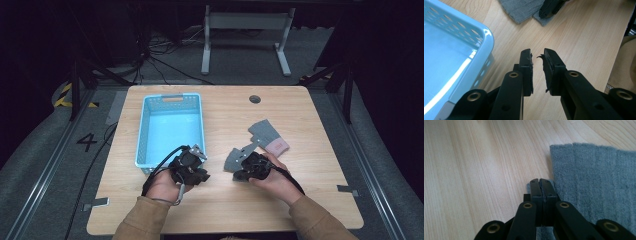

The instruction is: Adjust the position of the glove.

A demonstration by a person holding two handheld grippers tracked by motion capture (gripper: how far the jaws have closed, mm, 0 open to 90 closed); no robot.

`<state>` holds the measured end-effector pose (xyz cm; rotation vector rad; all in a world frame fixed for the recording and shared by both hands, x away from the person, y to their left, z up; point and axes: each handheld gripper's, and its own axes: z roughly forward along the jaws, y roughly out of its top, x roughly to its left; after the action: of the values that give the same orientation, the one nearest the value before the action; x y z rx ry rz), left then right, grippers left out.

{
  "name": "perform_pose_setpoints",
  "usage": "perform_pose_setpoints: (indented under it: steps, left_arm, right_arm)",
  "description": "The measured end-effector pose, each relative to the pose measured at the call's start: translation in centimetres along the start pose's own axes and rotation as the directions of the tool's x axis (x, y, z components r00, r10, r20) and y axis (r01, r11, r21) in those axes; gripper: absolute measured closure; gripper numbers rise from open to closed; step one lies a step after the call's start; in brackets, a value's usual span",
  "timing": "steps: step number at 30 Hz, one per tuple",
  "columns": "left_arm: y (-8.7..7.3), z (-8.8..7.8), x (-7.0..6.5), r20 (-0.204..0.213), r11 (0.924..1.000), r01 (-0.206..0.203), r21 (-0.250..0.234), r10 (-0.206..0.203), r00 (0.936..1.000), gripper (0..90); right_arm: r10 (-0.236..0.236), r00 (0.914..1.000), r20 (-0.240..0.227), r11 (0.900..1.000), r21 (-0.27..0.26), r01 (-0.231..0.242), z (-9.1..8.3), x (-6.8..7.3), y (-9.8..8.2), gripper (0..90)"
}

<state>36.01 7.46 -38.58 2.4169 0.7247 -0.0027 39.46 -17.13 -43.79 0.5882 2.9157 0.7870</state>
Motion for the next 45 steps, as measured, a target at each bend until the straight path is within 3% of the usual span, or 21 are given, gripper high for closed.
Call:
perform_pose_setpoints:
  steps: [21,26,30,33,36,45]
  left_arm:
    - [1.0,0.6,0.0,0.02,0.9997,-0.025,0.006,0.024,0.9995,76.3]
    - [1.1,0.6,-0.1,0.024,0.9997,-0.024,0.004,0.024,0.9994,75.6]
    - [1.4,0.5,0.0,0.023,0.9997,-0.019,-0.012,0.02,0.9995,73.9]
    - [1.6,0.4,0.1,0.015,0.9995,-0.007,-0.032,0.008,0.9999,70.1]
    - [1.8,0.3,0.3,0.012,0.9986,0.005,-0.053,-0.005,0.9999,68.5]
    - [1.8,0.0,0.3,0.006,0.9969,0.014,-0.078,-0.014,0.9999,67.7]
  right_arm:
    - [-0.021,0.997,-0.075,0.998,0.058,0.025,-1.0,1.3,-1.3,90.0]
    - [-0.025,0.9972,-0.07,0.998,0.062,0.03,-1.1,1.5,-1.4,90.0]
    - [-0.012,0.9977,-0.067,1.0,0.017,0.014,-1.8,1.6,-1.4,88.8]
    - [0.012,0.9988,-0.047,0.999,-0.038,-0.014,-3.2,1.3,-1.7,87.2]
    - [0.051,0.9982,-0.031,0.994,-0.099,-0.054,-4.6,1.0,-2.0,85.9]
    - [0.102,0.9947,0.008,0.98,-0.171,-0.099,-6.4,0.3,-2.6,85.3]
